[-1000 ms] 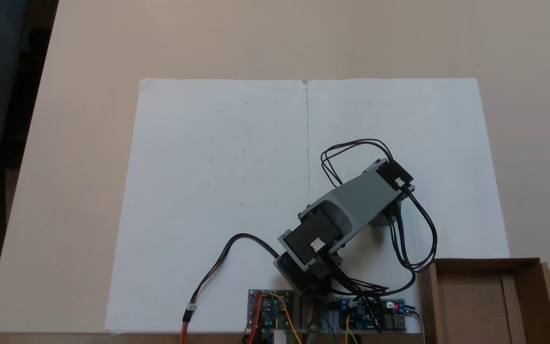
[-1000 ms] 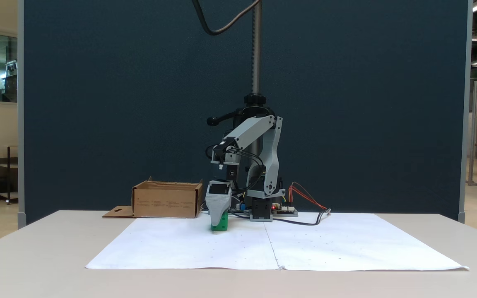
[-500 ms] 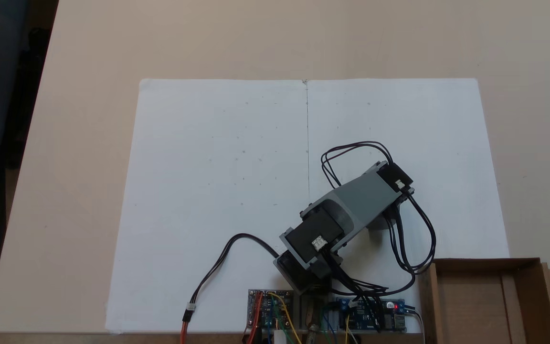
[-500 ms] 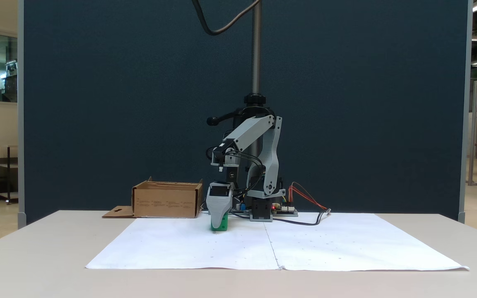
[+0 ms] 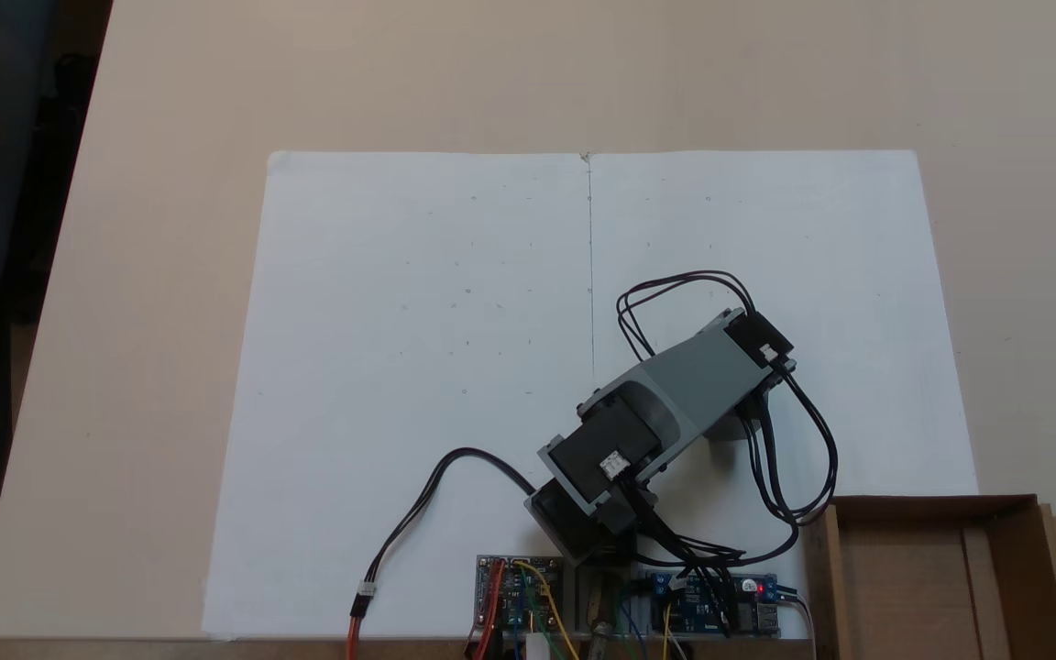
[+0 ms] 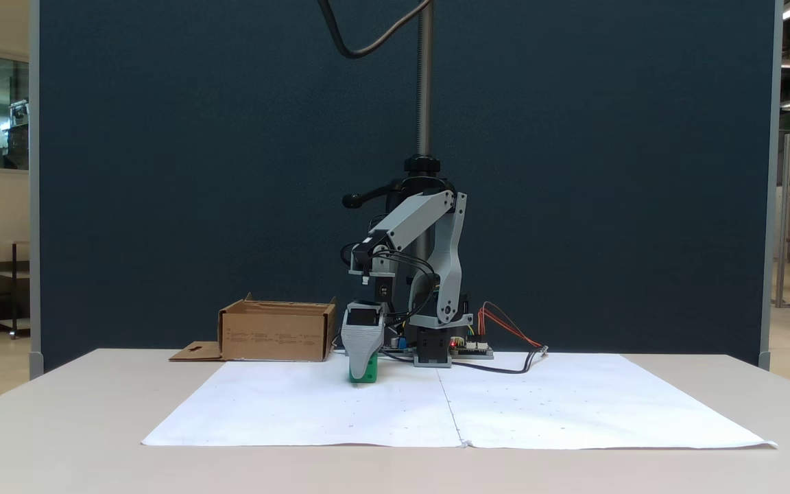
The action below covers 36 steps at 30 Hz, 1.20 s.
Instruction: Grasp a green dice and put it in the bin.
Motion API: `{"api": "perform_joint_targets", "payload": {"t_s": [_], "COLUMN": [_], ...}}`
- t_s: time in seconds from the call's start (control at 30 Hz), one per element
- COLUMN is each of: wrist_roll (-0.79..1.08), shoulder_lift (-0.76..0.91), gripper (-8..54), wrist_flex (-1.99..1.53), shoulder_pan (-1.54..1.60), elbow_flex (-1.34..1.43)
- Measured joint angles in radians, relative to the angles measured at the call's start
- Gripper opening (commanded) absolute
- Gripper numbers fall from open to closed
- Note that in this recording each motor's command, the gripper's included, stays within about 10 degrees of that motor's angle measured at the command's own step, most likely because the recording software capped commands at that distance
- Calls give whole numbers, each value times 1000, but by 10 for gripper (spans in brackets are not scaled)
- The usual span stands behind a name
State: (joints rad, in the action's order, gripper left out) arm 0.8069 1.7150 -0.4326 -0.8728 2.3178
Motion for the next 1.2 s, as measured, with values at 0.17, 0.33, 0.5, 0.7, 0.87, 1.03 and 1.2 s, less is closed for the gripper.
{"api": "perform_joint_targets", "payload": {"t_s": [0.17,0.33,0.5,0.7,0.87,1.03,1.2], "wrist_roll": [40,55,69,112,121,121,121], "shoulder_lift": [-15,-23,-23,-26,-31,-31,-31], "gripper": [432,432,432,432,431,403,373], "wrist_flex": [49,60,60,60,60,60,61], "shoulder_pan": [2,-8,-11,-11,-11,-11,-11], "elbow_flex": [-8,-12,-12,-5,-5,2,11]}}
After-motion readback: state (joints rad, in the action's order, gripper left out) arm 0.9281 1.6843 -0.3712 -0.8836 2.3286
